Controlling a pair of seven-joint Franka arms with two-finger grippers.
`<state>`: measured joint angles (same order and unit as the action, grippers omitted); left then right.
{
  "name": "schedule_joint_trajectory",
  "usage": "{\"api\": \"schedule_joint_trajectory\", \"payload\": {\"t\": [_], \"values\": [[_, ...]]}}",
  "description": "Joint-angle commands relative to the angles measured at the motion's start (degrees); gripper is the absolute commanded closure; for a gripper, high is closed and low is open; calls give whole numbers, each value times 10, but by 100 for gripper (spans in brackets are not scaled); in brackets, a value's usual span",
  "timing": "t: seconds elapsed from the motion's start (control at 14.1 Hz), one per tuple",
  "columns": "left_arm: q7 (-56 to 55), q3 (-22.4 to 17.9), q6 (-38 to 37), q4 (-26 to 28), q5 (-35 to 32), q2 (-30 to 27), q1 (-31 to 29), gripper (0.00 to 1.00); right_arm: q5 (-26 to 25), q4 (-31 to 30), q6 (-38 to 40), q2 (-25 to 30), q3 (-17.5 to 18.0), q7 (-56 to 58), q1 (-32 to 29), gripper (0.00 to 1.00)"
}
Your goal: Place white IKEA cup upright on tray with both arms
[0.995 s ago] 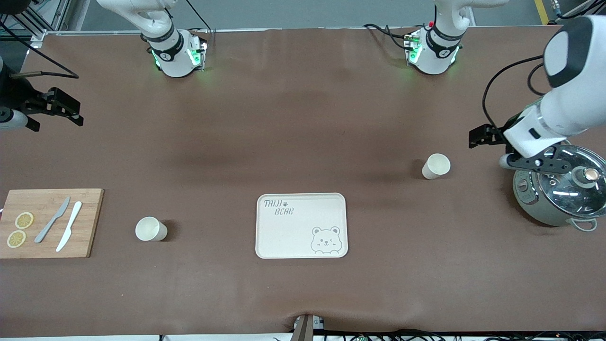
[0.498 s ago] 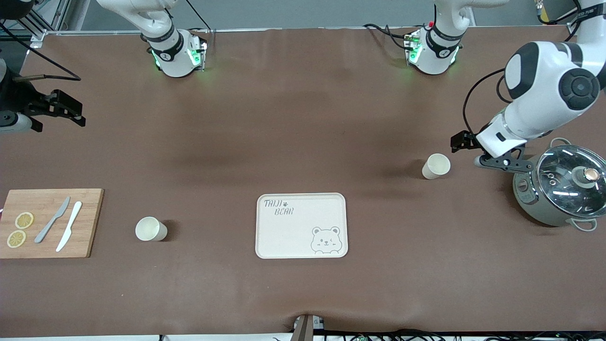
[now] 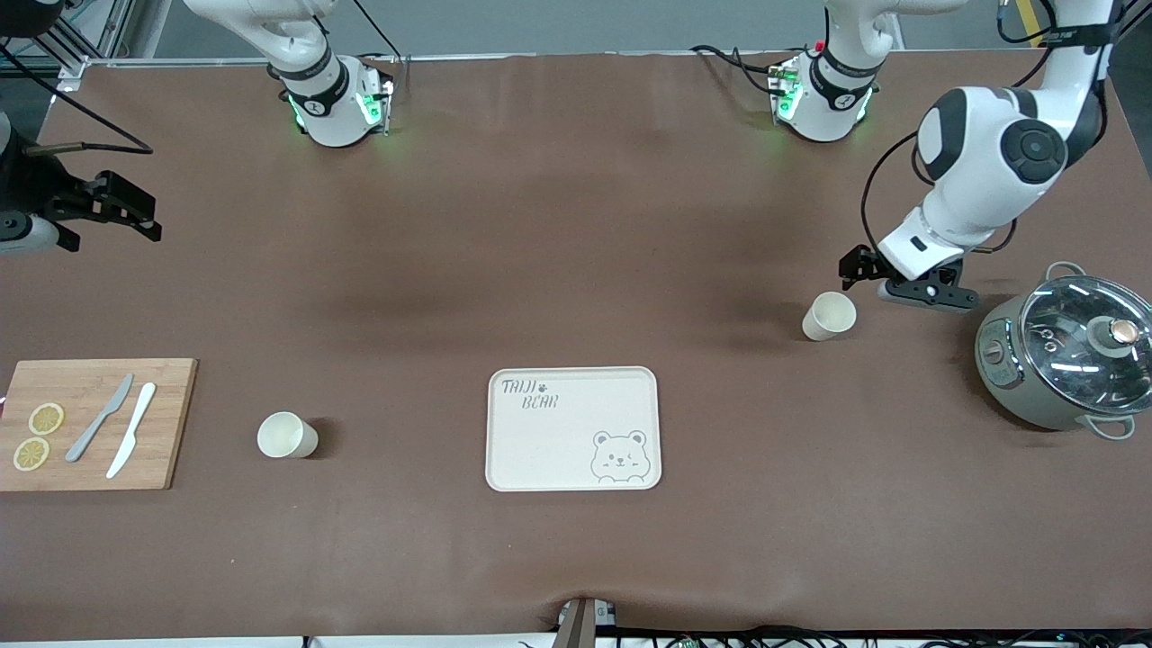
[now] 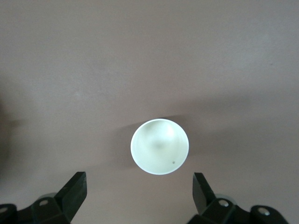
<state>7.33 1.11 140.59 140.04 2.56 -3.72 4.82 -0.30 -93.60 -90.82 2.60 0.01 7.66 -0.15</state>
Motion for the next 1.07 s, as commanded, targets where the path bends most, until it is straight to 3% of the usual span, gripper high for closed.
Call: {"api": "schedule_joint_trajectory", "payload": {"t": [0.0, 0.57, 0.78, 1.0], "values": [[17, 5, 56, 35, -10, -4, -14, 0, -5, 9, -3, -10, 1, -4, -2, 0], [17, 5, 158, 26, -12, 86, -16, 0, -1, 38, -2, -33, 1, -11, 4, 0], [17, 5, 219, 25, -12, 132, -15, 0, -4, 72, -2, -86, 0, -11, 0, 0], [17, 6, 228, 21, -12, 151, -14, 0, -7, 124, -4, -159, 0, -11, -3, 0]]}}
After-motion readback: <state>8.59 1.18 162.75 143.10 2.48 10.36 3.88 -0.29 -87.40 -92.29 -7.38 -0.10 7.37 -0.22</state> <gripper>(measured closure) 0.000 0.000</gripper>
